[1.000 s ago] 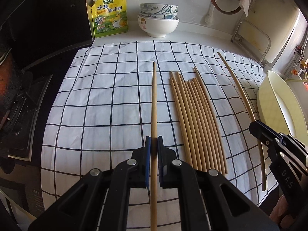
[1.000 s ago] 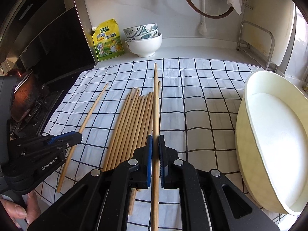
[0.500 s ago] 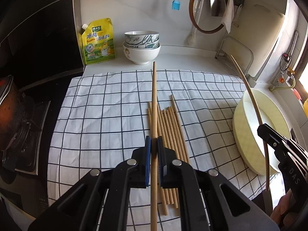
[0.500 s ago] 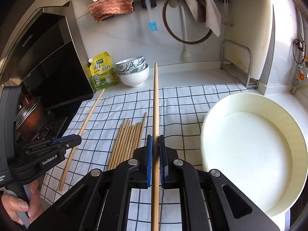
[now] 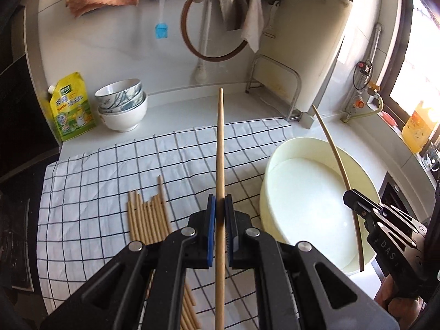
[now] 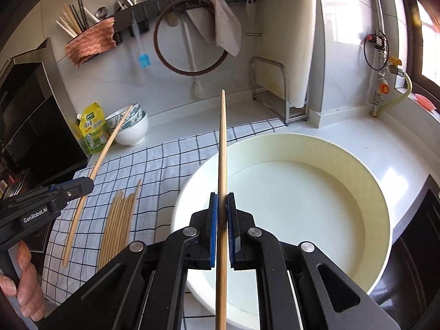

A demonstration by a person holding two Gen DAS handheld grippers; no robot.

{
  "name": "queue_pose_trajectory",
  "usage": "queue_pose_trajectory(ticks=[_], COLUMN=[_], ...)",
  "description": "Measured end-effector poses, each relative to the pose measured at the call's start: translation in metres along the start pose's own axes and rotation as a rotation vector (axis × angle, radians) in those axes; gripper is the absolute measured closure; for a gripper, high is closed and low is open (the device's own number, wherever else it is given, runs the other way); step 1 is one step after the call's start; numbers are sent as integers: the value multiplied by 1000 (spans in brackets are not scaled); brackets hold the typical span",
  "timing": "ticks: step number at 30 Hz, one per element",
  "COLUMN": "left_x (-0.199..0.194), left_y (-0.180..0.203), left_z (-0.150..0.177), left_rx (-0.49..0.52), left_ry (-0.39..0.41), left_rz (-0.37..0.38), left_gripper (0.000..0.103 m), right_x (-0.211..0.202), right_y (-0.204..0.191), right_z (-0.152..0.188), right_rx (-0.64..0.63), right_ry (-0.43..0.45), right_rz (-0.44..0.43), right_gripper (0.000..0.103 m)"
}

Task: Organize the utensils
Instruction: 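Lift the chopsticks and carry both grippers over the cream basin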

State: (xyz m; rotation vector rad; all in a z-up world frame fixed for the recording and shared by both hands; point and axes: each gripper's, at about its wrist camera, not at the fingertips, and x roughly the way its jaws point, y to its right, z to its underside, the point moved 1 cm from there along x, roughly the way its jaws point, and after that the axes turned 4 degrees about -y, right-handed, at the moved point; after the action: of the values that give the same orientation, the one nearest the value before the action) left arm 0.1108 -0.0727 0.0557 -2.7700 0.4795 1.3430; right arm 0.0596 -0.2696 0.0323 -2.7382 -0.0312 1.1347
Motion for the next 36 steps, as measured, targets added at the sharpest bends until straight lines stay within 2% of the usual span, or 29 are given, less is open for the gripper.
queue_pose_trajectory(ticks=[8, 12, 17, 22, 36], left_x=[26, 46, 75, 104, 138], left_y=[64, 95, 125, 142, 149], left_z=[-27, -32, -30, -23, -8], left_rx=[113, 151, 195, 215, 232], left_ry=[5, -28, -79, -147, -236], left_rz=[90, 135, 156, 185, 146], left_gripper=[96, 96, 96, 96, 95], right_x=[12, 24, 38, 51, 65], right_y=[52, 71, 89, 101, 110], right_z=[-2, 4, 13, 20, 26], right_rx=[77, 109, 147, 170, 195], right_ry=[-31, -59, -97, -144, -187], right_rz=[56, 70, 78, 83, 87], right_gripper=[96, 96, 96, 96, 96])
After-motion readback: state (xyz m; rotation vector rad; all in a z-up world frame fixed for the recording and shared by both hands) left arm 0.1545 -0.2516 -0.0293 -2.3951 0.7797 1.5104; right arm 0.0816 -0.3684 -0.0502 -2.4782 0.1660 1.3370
